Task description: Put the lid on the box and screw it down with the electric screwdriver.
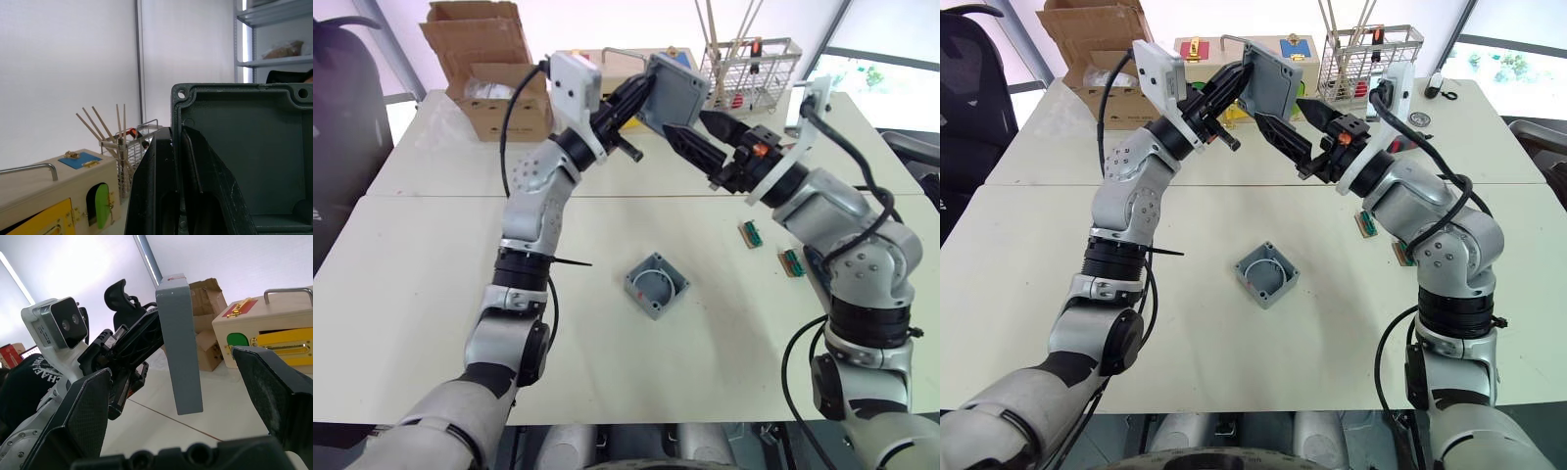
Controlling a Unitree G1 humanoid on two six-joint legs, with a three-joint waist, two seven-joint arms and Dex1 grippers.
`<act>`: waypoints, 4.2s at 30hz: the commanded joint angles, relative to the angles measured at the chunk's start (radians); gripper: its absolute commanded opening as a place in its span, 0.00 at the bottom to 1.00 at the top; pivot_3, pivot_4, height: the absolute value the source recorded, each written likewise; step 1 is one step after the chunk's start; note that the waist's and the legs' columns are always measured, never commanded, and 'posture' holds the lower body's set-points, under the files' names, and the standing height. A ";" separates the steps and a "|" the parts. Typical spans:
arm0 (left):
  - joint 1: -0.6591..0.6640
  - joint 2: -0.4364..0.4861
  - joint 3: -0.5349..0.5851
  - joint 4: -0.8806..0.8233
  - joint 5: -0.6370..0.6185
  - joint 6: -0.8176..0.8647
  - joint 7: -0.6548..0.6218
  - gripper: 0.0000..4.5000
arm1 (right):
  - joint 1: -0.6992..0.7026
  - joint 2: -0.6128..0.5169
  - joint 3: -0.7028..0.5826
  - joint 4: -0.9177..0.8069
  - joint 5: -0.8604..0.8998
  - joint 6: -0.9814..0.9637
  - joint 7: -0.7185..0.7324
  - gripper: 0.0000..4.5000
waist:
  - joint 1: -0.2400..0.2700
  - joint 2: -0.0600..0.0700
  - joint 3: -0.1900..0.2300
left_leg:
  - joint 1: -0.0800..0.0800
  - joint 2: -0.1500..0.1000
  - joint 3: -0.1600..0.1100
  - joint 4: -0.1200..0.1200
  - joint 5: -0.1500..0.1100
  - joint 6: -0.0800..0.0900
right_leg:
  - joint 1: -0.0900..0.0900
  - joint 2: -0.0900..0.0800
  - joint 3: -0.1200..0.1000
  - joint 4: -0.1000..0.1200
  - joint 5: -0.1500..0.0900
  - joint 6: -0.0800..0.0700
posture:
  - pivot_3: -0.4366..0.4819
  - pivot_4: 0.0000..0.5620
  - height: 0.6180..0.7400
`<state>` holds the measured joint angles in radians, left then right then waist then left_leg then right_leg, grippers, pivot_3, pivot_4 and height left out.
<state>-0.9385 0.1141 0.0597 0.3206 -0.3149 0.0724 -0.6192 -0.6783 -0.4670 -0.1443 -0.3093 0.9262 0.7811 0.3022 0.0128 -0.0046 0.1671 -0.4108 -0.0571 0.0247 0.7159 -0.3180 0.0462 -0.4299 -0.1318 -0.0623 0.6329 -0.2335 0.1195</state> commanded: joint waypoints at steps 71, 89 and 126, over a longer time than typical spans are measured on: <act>0.214 0.348 -0.228 -0.389 -0.236 0.696 -0.355 1.00 | 0.890 -0.116 0.333 -0.332 -1.851 -1.029 -0.070 0.03 | 0.000 0.001 0.000 | 0.004 0.002 -0.003 0.000 0.003 -0.006 | 0.006 0.005 0.002 0.000 -0.001 0.001 | 0.48 0.27 0.62; 0.223 0.348 -0.288 -0.389 -0.200 0.657 -0.446 0.00 | 0.871 -0.079 0.340 -0.239 -1.910 -1.071 -0.122 0.03 | 0.001 0.001 0.000 | 0.004 0.002 -0.003 0.000 0.003 -0.006 | 0.005 0.005 0.002 0.000 -0.002 0.001 | 0.48 0.27 0.62; 0.240 0.326 -0.462 -0.251 0.024 0.440 -0.616 0.00 | 0.927 -0.105 0.378 -0.143 -1.947 -1.112 -0.206 0.45 | 0.000 -0.001 -0.003 | 0.004 0.002 -0.003 0.000 0.002 -0.004 | 0.005 0.006 0.003 0.001 -0.002 0.000 | 0.48 0.27 0.62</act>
<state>-0.7066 0.4357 -0.3812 0.0757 -0.3077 0.5210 -1.2273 0.2351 -0.5667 0.2242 -0.4637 -1.0217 -0.3224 0.0844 0.0127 -0.0054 0.1646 -0.4063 -0.0551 0.0219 0.7161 -0.3160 0.0423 -0.4251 -0.1261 -0.0593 0.6342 -0.2352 0.1198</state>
